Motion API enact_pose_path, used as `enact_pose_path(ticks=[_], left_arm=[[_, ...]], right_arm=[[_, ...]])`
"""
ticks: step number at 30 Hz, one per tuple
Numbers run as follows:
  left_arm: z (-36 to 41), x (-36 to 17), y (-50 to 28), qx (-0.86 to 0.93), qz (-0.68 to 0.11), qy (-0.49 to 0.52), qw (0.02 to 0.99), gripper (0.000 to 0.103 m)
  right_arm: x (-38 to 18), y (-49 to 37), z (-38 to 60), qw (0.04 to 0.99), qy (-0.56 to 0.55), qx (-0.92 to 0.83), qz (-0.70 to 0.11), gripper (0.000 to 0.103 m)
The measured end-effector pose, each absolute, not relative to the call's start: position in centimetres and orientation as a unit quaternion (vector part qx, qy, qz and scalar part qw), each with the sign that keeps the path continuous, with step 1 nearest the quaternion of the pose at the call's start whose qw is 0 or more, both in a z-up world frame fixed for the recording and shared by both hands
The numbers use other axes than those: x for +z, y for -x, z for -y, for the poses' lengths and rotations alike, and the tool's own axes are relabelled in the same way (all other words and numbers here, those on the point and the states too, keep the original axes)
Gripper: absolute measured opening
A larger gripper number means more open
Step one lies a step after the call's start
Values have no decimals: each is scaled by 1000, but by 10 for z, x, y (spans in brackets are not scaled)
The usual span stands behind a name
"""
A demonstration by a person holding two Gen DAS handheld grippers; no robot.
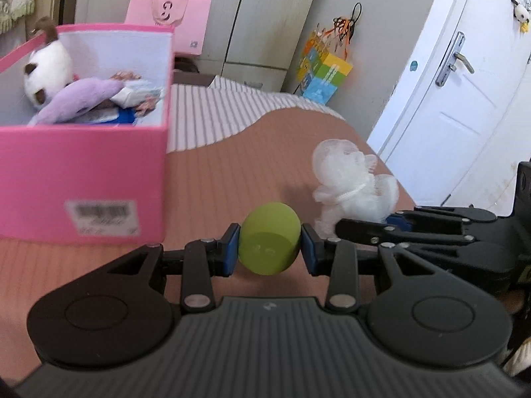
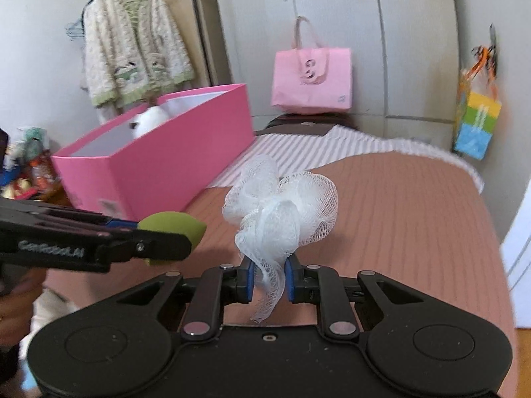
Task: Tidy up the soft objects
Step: 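Lift and carry the green ball and bath puff over the pink box with both tools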
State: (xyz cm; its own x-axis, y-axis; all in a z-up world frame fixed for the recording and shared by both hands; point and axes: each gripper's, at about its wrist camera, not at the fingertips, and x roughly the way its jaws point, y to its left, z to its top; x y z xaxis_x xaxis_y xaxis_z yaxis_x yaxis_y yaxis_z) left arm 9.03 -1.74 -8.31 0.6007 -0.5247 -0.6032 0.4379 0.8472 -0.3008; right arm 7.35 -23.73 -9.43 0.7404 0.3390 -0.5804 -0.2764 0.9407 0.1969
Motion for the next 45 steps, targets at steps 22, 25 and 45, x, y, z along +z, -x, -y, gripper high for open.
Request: enact_pose_path(ticks=[22,25,45], left_arm=[[-84,-13,-37,-225,-331,22,916,37],[-90,1,-46,-215,-313,22,925,38],[-106,23,-207,-182,-284,53,940,37]], right_arm=[[-30,-44,163,872,-41,359,-330,21],[-11,-56,144,882,-10,369,-294,21],[19,-202,87,895,12,348,-277,21]])
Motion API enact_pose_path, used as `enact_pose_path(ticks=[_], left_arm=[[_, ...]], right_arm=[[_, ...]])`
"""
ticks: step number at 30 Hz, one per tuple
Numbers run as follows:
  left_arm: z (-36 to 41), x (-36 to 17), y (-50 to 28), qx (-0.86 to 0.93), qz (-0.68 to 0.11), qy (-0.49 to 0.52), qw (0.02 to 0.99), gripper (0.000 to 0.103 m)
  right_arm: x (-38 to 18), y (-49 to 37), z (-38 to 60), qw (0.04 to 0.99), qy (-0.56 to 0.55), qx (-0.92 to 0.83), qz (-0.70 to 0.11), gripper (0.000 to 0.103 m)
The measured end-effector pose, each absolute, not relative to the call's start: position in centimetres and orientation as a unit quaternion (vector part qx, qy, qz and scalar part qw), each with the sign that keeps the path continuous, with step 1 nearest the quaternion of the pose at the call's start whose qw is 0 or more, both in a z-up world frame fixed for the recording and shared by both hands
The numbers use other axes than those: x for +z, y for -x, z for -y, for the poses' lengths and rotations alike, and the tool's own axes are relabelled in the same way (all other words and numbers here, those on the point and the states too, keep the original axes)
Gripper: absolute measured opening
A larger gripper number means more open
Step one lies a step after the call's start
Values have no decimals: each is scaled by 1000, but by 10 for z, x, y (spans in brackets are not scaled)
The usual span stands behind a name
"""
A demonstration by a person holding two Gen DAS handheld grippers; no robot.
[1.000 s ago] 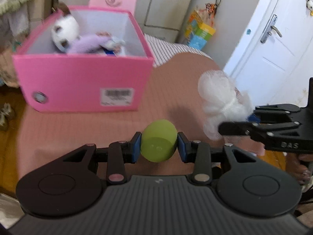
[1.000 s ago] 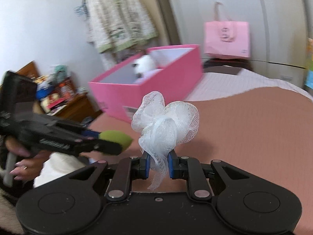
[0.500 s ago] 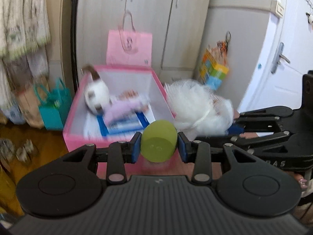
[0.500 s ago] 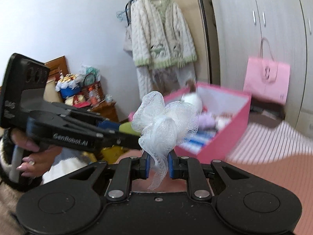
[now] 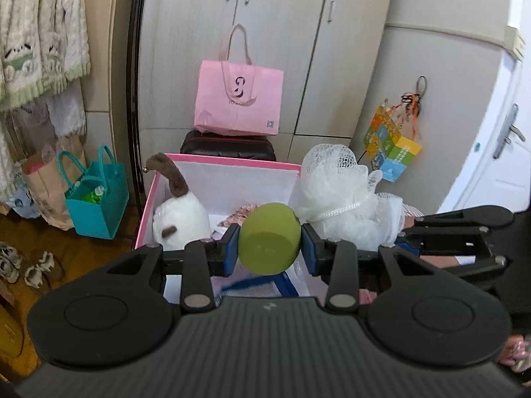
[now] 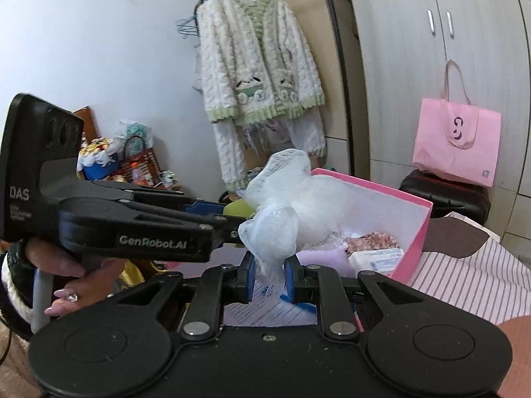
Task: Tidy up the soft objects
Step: 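Lift and carry the green ball and bath puff over the pink box with both tools, then open the left tool to drop the ball while the right tool releases the bath puff into the box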
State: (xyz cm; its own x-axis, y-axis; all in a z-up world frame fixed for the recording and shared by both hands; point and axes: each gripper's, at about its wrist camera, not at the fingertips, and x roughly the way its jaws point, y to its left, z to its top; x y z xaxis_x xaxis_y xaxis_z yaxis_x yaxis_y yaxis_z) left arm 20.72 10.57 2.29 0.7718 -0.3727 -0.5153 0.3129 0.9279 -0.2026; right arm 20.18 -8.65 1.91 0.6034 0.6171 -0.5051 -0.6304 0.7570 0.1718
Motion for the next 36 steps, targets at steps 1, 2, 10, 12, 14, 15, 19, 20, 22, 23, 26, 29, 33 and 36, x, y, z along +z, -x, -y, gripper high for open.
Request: enact_pose_path(ticks=[1,2,10,12,14,15,19,20,22,23,26,29,33,36], left_arm=[[-106,21,-216,-179,-287,55,939,37],[-106,18,-225,-175,-292,59,938,37],[-98,11,-280,-161,-326,56,930,37],[-98,10,-290,-154,-338,47,927,37],[-96,7,-300,-146,-351,40,924,38],[-96,5,-304,-141,-354,40,923,38],[-94,-6,-314,-128,-353,27,926,45],[-93,-9,-316,-124,-357,24,925,47],[-94,-12,-316,-126,-361,25,924,48],[-95,-12,-313,-126,-356,26,925,50],[-97,-7,-303,-122,-337,17,933,53],[-98,2,-287,-125,-319,10,939,57],[-100,12,-260,-130,-302,10,945,60],[-102,16,-235,-139,-292,15,946,61]], right_arm=[[18,-207,84,898,17,343,-276,21],[17,-214,82,899,18,339,-277,21],[10,-270,69,888,58,347,-296,21],[7,-282,69,886,59,348,-301,21],[1,-292,69,887,59,342,-306,21],[-2,-296,68,885,62,343,-309,21],[-16,-309,56,890,107,318,-308,29],[-20,-313,53,890,120,308,-314,30],[-27,-321,51,888,127,299,-325,30],[-29,-323,53,887,122,300,-328,30],[-31,-321,61,891,108,294,-329,34],[-25,-309,68,897,106,292,-316,48],[-11,-281,77,909,109,287,-282,62],[-3,-256,88,915,94,285,-269,62]])
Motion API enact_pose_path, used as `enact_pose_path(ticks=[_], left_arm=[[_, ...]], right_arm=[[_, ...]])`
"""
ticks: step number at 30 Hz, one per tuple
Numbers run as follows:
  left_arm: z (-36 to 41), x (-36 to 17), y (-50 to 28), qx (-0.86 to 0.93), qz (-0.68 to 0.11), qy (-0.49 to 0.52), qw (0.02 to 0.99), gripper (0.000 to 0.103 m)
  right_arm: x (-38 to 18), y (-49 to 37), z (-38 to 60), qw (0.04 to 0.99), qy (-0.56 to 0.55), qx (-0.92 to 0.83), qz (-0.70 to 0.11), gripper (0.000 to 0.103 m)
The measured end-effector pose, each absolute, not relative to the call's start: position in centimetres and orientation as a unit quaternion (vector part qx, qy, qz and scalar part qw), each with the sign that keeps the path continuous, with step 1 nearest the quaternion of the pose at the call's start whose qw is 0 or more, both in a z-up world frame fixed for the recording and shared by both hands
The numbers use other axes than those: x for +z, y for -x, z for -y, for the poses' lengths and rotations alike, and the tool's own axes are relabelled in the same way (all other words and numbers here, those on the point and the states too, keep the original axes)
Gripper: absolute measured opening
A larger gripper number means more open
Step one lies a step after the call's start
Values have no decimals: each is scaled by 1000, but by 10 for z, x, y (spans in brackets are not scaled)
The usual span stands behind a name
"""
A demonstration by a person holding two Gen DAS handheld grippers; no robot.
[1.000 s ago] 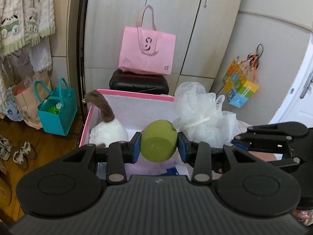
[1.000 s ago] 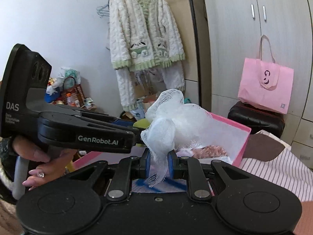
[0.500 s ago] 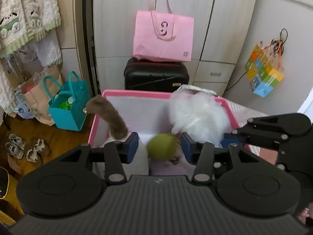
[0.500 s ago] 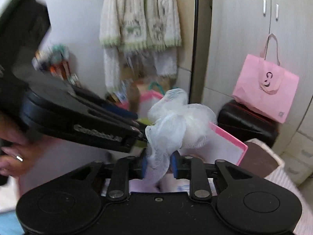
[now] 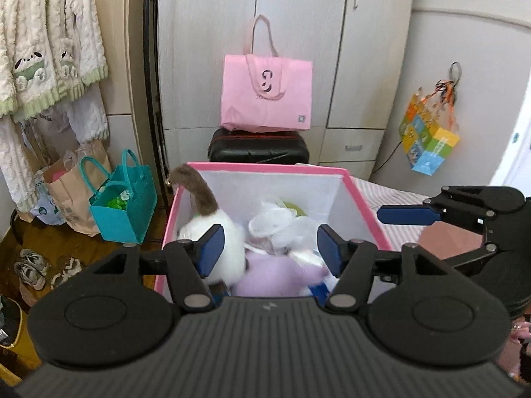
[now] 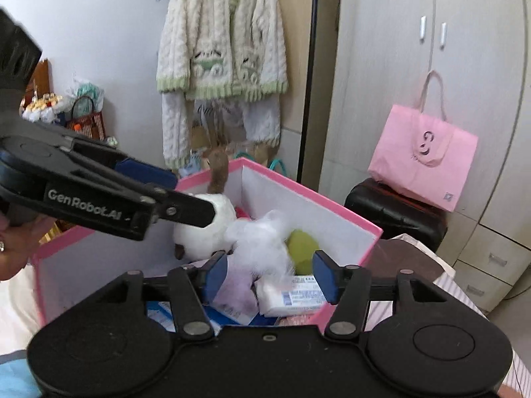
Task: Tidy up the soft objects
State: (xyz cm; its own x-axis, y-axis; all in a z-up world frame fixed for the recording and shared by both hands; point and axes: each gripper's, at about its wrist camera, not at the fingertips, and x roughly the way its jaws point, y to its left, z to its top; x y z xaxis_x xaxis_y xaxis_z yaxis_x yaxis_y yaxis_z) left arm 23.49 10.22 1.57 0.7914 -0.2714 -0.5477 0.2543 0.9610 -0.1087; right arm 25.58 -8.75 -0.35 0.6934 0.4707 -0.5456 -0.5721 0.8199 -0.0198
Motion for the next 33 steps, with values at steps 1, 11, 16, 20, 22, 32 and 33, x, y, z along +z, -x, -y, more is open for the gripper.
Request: enact_pose_path(ticks=[1,11,16,20,22,32,33], left_arm=[[-103,17,-228,-140,-290,16,947,62],[-98,42,-154,-180,-262,18,948,65],[-88,52,-120,-194,-241,6,951,66],[-86,57,-98,-199,-231,10,952,69],[-81,58,-88,-196,-219,7,956,69],[-67,38,-47,-227,-211,27,950,77],[-67,35,-44,-232,-214,31,948,78]], right_arm=[[-2,-249,91,917,91,285,-265,62],[20,-168,120,936,66,260,-227,64],[34,-141,141,949,26,237,-206,64],[39,-126,159,956,-7,214,-203,64],[39,-118,163,958,-7,204,-202,67],[26,-71,180,967,-14,167,-192,70],[24,-65,184,971,-19,151,-185,71]])
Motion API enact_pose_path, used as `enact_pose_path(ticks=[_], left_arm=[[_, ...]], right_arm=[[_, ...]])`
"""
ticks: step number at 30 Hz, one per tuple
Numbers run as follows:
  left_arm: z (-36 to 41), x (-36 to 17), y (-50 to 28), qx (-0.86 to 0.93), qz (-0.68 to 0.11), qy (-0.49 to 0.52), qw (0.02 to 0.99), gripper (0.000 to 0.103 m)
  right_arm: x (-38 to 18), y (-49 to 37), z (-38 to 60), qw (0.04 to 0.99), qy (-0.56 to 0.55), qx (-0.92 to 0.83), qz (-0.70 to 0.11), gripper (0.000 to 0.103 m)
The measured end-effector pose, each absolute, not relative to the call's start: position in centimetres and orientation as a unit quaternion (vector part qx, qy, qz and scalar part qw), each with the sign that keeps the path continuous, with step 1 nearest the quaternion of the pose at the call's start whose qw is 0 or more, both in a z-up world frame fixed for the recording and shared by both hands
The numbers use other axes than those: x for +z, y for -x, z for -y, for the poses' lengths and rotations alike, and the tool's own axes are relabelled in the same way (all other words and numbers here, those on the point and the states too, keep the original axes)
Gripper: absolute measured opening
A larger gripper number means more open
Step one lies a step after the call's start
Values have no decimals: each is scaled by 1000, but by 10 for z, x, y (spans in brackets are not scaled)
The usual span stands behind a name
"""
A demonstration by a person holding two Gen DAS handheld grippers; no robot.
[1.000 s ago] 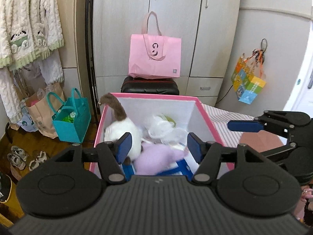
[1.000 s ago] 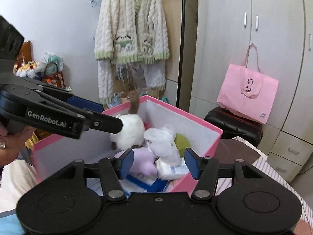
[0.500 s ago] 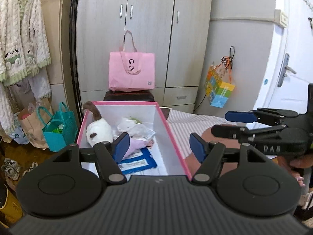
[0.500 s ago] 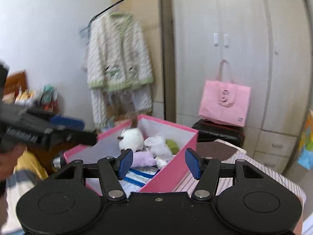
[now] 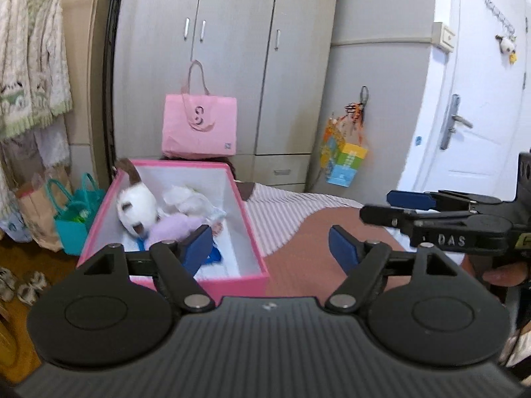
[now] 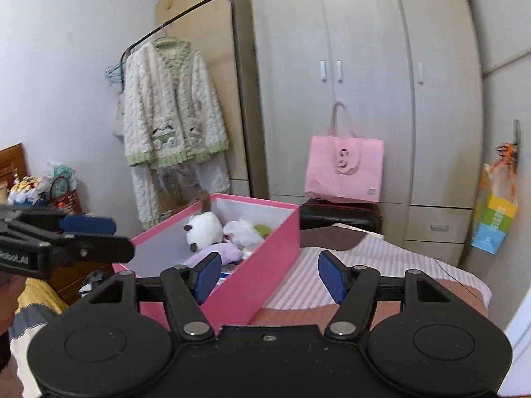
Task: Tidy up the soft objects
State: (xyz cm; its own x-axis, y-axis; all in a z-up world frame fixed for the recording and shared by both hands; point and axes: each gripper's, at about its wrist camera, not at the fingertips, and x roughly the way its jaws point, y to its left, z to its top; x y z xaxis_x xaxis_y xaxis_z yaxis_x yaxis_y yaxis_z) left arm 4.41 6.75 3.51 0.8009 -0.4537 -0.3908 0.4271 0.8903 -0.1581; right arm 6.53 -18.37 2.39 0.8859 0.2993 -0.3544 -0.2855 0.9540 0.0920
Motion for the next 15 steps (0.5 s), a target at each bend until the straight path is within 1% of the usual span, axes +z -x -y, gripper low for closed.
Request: enact_pose_path(ticks=[4,5,6,8,9,10,11,13,15], left_arm=[[-63,26,-34,-227,-210,35,950,80],[-60,24,-32,-220,-207,32,953,80],[-59,22,-30,-213,-204,28,955,80],[-57,19,-28,-199,-201,24,959,83],[-57,19,-27,-191,-197,26,961,84],[-57,20,-24,-180,-185,32,966,85],[-56,20,-18,-166,-164,37,972,93],[-53,20,-9,-148,-131,34,980,100],[-49,19,-4,-129,-119,25,984,100]], right_arm=[[15,-48,190,979,-38,103,-174,74],[14,-46,189,979,-36,97,-174,75],[13,-44,186,980,-30,91,-174,80],[14,-38,184,981,-18,92,-170,85],[14,-35,183,981,-14,98,-170,86],[15,-34,183,980,-13,101,-171,86],[15,-34,184,980,-16,100,-173,88],[13,-33,187,980,-27,84,-179,91],[11,-30,190,980,-24,69,-184,95]])
